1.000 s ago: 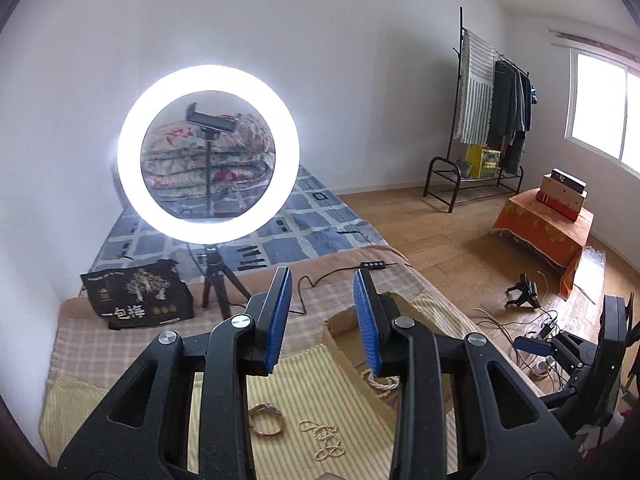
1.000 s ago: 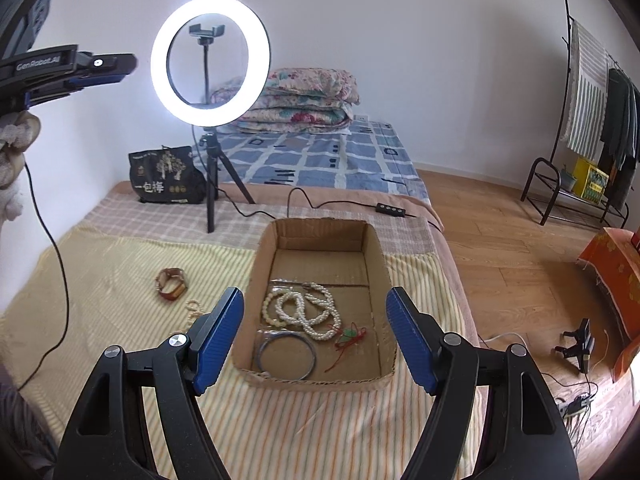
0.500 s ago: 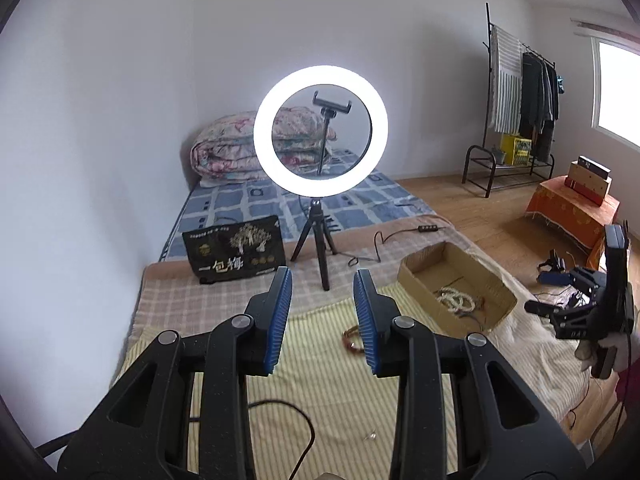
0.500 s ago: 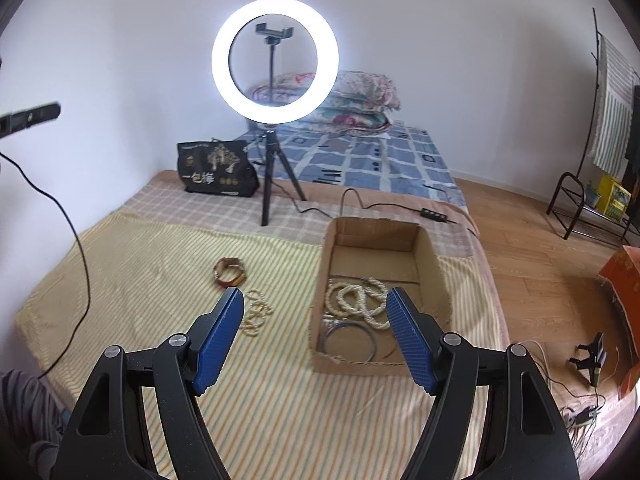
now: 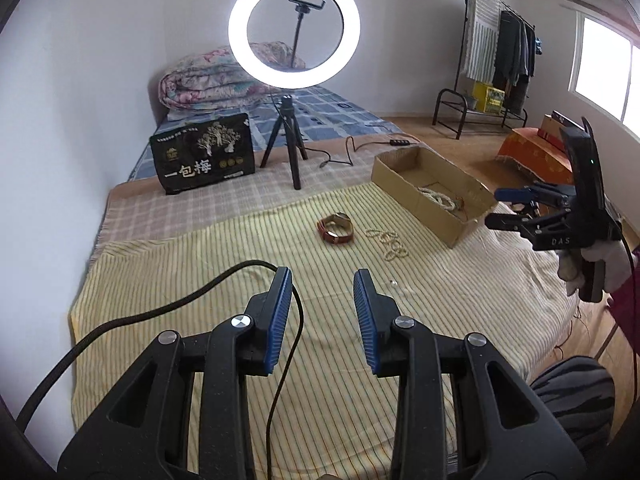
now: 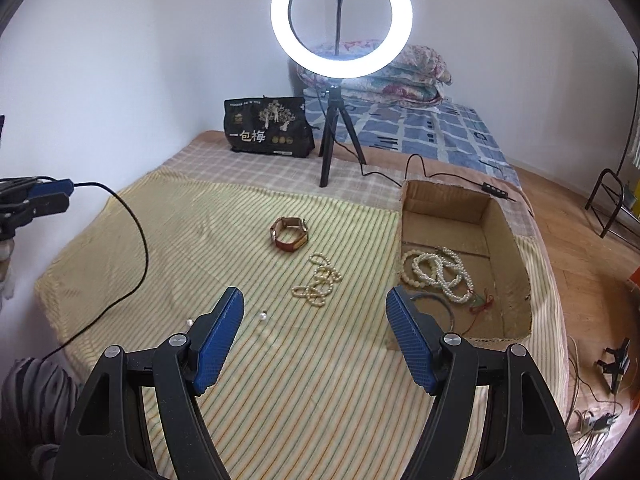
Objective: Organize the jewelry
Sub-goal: 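Withdraw both open tools from the box back over the bed, then move the right tool to a loose pearl while the left tool approaches the other loose pearl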
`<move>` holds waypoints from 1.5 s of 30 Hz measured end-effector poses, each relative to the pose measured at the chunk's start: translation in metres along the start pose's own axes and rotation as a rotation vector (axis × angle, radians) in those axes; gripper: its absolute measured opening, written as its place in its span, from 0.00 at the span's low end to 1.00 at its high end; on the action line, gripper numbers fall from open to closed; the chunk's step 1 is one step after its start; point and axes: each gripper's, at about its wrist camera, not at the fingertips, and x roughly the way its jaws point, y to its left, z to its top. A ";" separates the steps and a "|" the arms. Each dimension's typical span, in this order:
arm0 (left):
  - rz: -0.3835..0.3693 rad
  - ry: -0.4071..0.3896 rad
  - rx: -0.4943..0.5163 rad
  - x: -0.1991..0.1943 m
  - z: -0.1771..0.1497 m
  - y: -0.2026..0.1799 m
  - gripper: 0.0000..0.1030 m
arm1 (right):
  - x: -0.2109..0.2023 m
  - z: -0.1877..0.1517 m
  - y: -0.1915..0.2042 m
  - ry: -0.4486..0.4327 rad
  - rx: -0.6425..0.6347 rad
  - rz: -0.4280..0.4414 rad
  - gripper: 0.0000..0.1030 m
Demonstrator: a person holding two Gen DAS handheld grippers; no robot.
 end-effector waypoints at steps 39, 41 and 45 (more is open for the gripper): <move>0.267 -0.109 -0.217 -0.180 -0.030 0.050 0.31 | 0.045 0.004 0.057 0.007 -0.115 0.134 0.71; 0.202 -0.073 -0.228 -0.138 -0.032 0.051 0.31 | 0.048 0.000 0.052 0.023 -0.111 0.119 0.71; 0.110 -0.008 -0.195 -0.064 -0.037 0.040 0.31 | 0.061 -0.010 0.041 0.068 -0.088 0.092 0.71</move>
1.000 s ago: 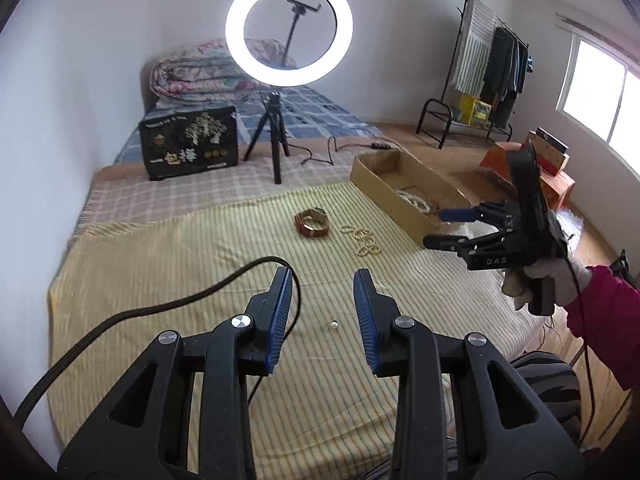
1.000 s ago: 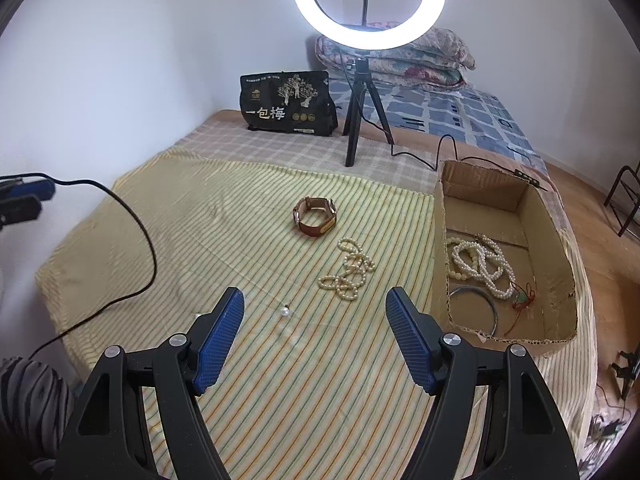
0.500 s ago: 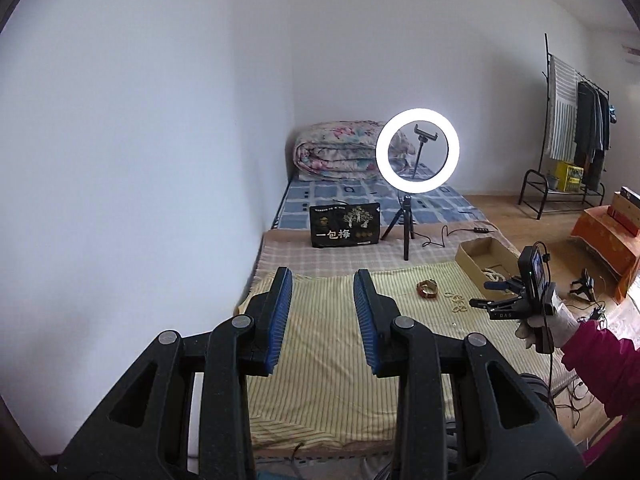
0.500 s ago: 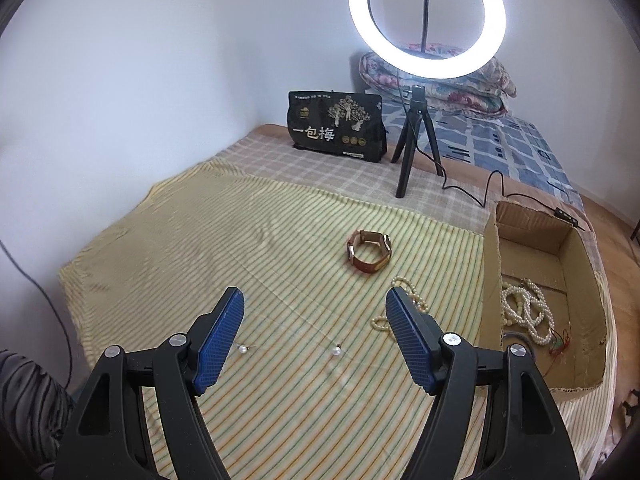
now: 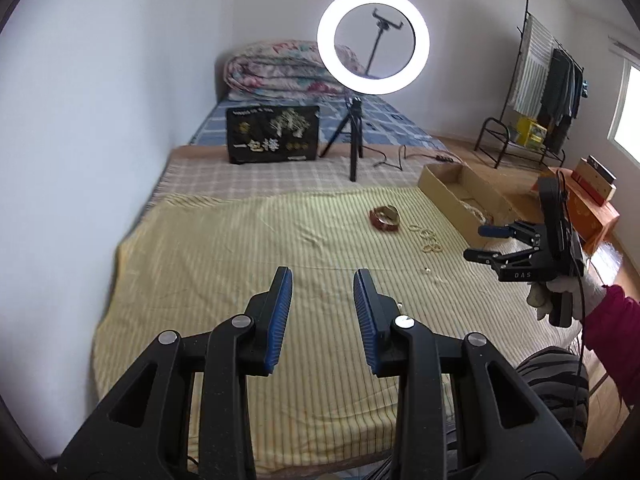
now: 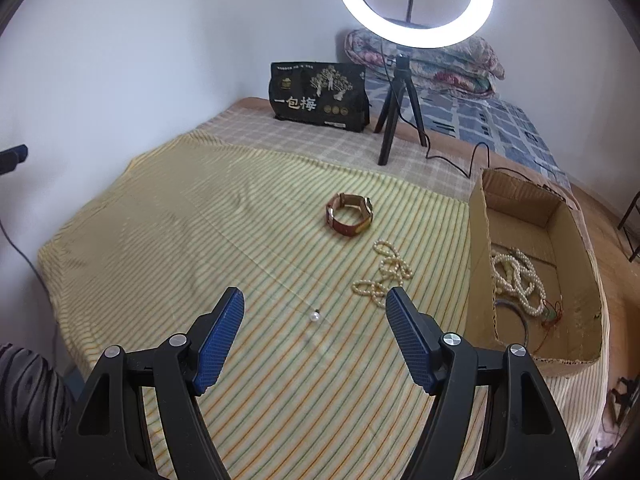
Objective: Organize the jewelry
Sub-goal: 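Move the right tool to a loose pearl while the left tool approaches the other loose pearl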
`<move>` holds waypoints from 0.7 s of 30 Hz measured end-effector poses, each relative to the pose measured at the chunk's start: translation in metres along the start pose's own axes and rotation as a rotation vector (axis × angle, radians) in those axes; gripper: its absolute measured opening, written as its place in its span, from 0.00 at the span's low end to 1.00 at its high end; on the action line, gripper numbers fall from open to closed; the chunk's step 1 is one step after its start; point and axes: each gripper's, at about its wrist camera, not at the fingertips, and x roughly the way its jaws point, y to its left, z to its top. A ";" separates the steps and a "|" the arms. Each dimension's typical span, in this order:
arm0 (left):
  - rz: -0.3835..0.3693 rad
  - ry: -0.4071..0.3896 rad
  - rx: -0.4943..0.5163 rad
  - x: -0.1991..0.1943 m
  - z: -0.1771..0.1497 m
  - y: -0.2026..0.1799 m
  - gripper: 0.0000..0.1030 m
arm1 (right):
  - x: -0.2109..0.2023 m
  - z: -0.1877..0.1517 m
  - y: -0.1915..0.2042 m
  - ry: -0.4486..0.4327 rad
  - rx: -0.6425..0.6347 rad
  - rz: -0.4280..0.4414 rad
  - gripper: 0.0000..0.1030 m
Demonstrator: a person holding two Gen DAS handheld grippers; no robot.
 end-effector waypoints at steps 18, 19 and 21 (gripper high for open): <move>-0.252 0.255 0.141 0.174 -0.039 -0.073 0.31 | 0.069 -0.023 -0.007 0.165 0.036 0.048 0.44; -0.262 0.262 0.142 0.178 -0.041 -0.075 0.31 | 0.071 -0.024 -0.006 0.168 0.037 0.050 0.43; -0.268 0.279 0.148 0.185 -0.045 -0.079 0.31 | 0.074 -0.025 -0.006 0.176 0.037 0.053 0.41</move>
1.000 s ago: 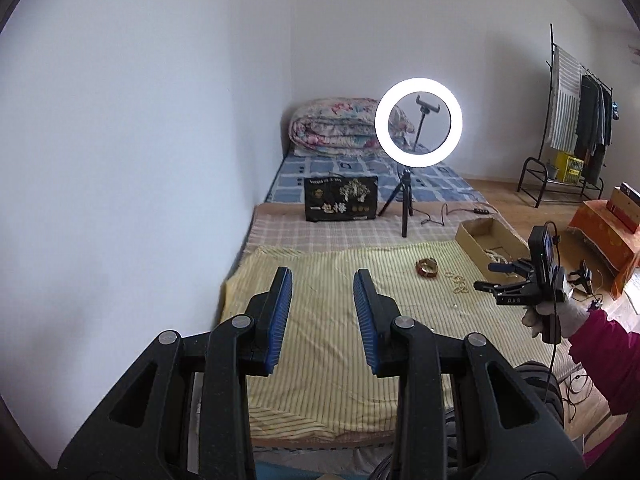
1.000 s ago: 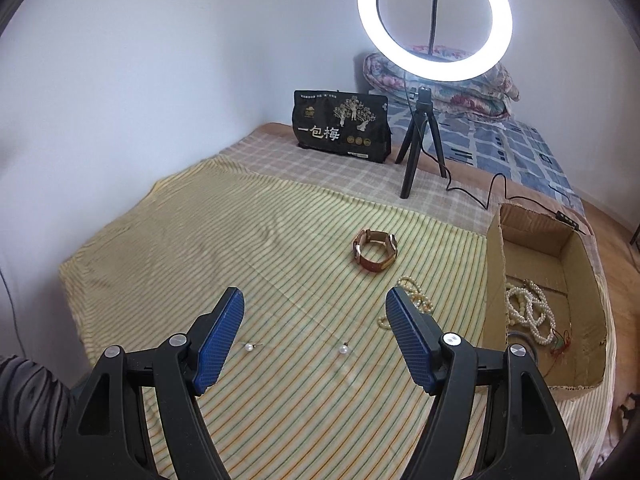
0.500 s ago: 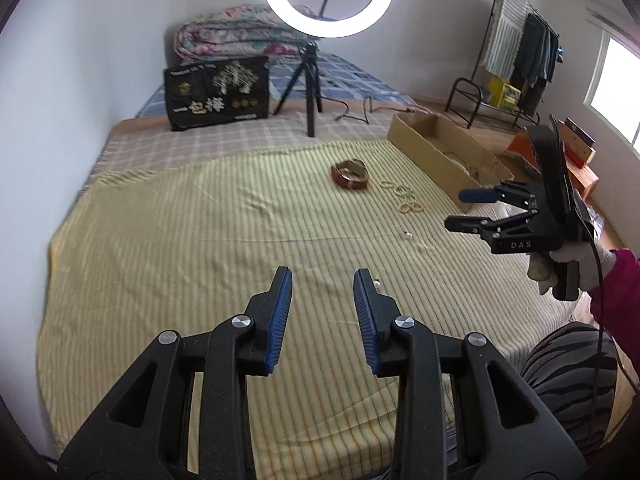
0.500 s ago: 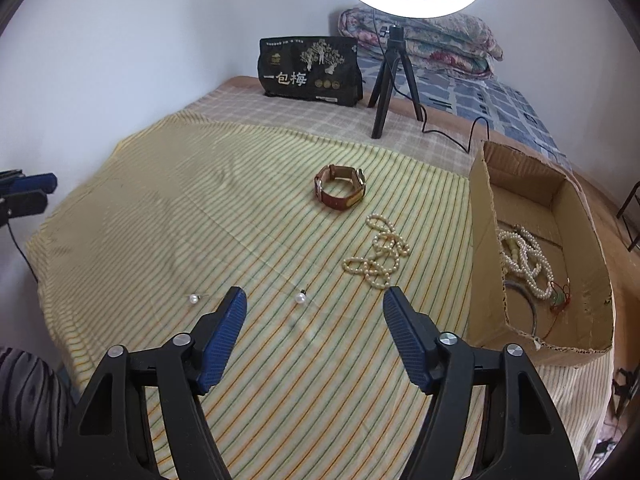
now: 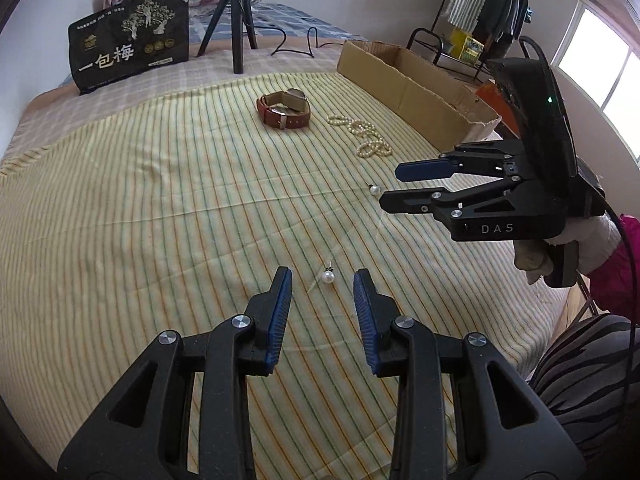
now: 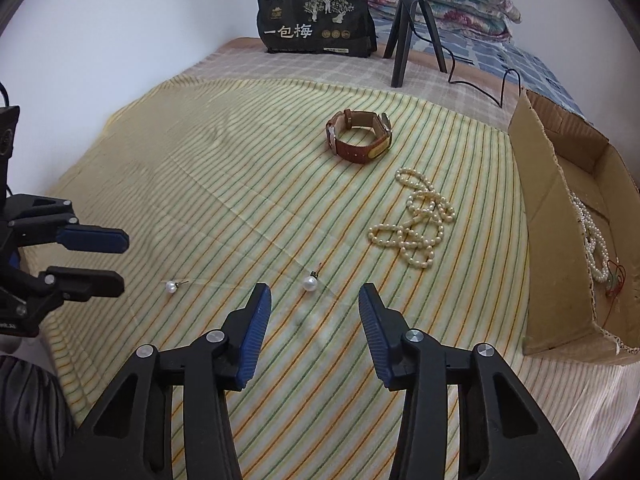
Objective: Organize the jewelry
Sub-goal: 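Move the right tool to a loose pearl while the left tool approaches the other loose pearl, then close the right tool on its pearl while the left tool closes on the other pearl, then carry the pearl in the right tool over the box while the left tool carries its pearl there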
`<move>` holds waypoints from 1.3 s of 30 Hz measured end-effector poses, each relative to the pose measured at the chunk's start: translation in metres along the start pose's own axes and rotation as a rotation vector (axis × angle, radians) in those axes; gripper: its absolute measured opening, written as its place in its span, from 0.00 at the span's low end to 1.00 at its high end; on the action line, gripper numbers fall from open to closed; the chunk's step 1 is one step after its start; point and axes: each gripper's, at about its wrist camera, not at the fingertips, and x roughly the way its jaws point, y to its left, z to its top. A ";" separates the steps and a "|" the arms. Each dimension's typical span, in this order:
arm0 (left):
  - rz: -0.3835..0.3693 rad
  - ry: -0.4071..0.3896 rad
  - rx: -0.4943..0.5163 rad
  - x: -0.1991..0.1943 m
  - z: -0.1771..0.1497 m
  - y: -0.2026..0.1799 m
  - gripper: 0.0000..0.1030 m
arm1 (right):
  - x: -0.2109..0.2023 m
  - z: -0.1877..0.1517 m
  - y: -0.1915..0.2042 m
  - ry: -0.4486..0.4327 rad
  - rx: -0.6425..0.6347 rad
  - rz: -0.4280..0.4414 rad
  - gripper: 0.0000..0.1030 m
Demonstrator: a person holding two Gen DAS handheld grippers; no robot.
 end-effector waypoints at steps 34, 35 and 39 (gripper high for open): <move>0.055 0.035 0.085 0.041 -0.001 -0.011 0.06 | 0.018 0.008 0.012 0.041 -0.060 -0.033 0.07; 0.056 0.033 0.085 0.040 -0.001 -0.012 0.06 | 0.017 0.008 0.012 0.039 -0.058 -0.034 0.07; 0.059 0.016 0.078 0.035 0.001 -0.012 0.06 | 0.010 0.009 0.011 0.015 -0.046 -0.032 0.07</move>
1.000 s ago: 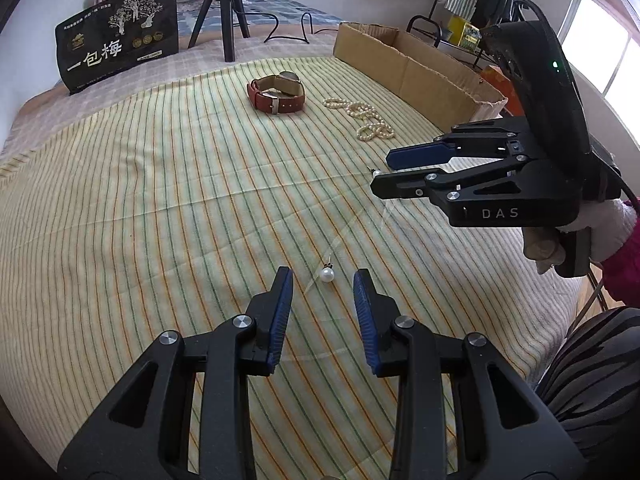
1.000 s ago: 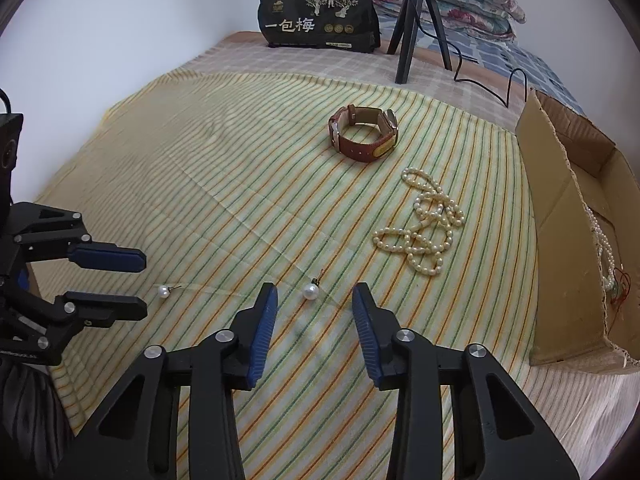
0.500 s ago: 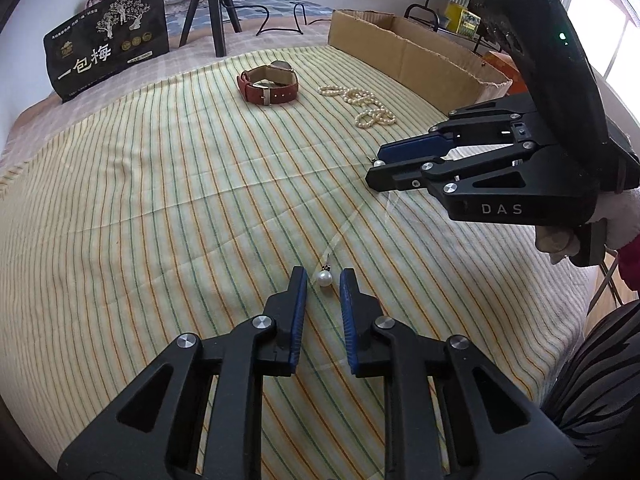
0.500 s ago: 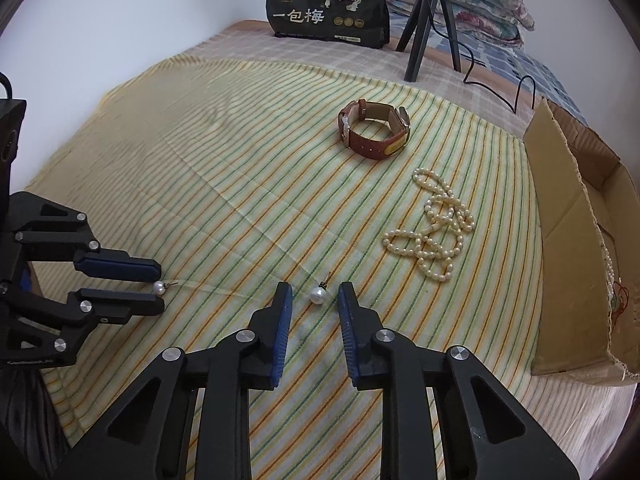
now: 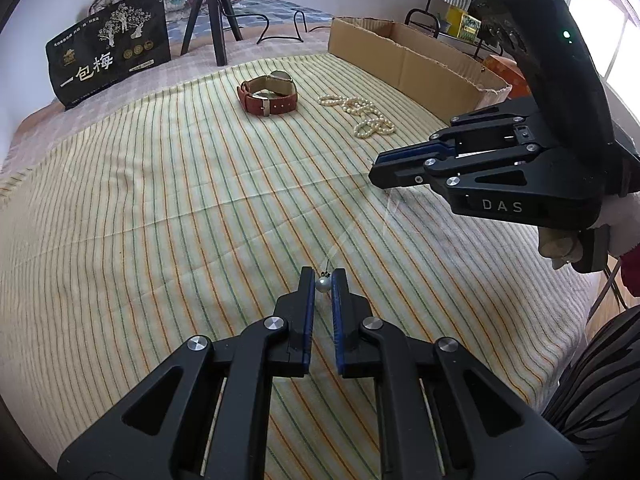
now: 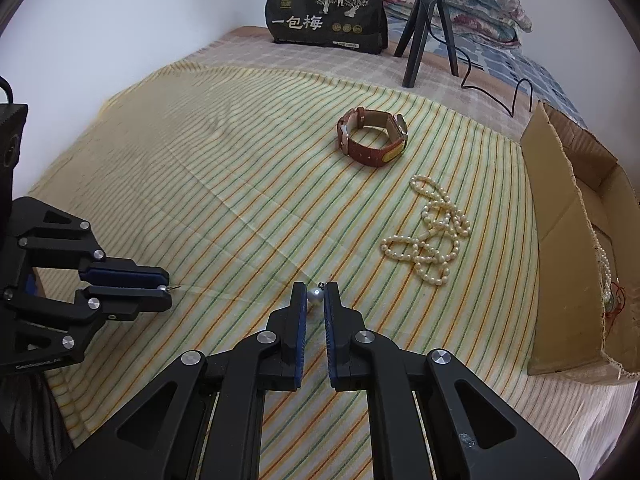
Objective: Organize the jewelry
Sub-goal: 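Carry the pearl in the right tool over the box while the left tool carries its pearl there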
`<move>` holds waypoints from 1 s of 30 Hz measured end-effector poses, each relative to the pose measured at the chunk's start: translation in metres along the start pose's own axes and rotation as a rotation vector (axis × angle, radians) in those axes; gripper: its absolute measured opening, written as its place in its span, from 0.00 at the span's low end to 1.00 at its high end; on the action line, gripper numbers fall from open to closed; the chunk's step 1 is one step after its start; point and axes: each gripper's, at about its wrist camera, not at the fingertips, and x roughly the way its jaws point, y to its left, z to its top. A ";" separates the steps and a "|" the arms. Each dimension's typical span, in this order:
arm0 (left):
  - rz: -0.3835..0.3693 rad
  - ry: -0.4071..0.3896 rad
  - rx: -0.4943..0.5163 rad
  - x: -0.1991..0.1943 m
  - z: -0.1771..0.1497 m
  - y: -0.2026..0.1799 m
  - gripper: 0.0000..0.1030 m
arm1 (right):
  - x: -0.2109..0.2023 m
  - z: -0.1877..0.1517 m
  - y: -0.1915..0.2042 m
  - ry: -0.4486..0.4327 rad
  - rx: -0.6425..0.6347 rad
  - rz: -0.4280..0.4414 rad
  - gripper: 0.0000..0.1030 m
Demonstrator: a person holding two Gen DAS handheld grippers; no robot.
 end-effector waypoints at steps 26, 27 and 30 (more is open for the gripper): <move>-0.050 -0.205 0.023 -0.045 0.107 -0.035 0.06 | -0.112 -0.018 -0.081 -0.210 0.155 -0.112 0.07; -0.053 -0.211 0.027 -0.044 0.113 -0.039 0.06 | -0.114 -0.019 -0.087 -0.214 0.161 -0.118 0.07; -0.070 -0.221 0.037 -0.038 0.130 -0.046 0.06 | -0.119 -0.020 -0.103 -0.223 0.178 -0.143 0.07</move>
